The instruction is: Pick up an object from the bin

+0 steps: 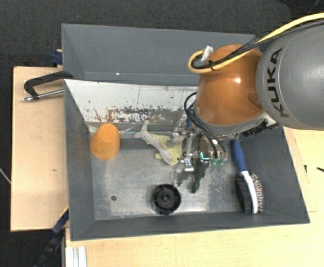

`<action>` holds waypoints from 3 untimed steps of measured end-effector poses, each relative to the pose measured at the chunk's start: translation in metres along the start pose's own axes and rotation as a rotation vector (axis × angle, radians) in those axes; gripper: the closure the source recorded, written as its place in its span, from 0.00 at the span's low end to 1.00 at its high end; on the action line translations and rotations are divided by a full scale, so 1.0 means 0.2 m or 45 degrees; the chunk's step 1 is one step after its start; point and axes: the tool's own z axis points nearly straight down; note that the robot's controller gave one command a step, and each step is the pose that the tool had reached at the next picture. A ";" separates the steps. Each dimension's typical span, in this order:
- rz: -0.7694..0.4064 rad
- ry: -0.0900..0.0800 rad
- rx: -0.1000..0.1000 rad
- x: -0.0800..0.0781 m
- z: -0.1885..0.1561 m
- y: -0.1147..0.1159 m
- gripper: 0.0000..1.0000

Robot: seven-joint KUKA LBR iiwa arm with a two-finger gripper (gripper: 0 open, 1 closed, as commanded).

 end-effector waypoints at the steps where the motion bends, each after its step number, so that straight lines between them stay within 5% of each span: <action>1: -0.006 -0.001 -0.001 0.12 0.56 -0.15 0.00; 2: -0.010 0.001 -0.005 0.12 0.53 -0.14 1.00; 3: -0.067 -0.028 -0.001 0.14 -0.09 -0.15 1.00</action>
Offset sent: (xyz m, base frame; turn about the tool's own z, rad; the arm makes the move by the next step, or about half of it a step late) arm -0.0249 -0.0308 -0.1128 -0.0058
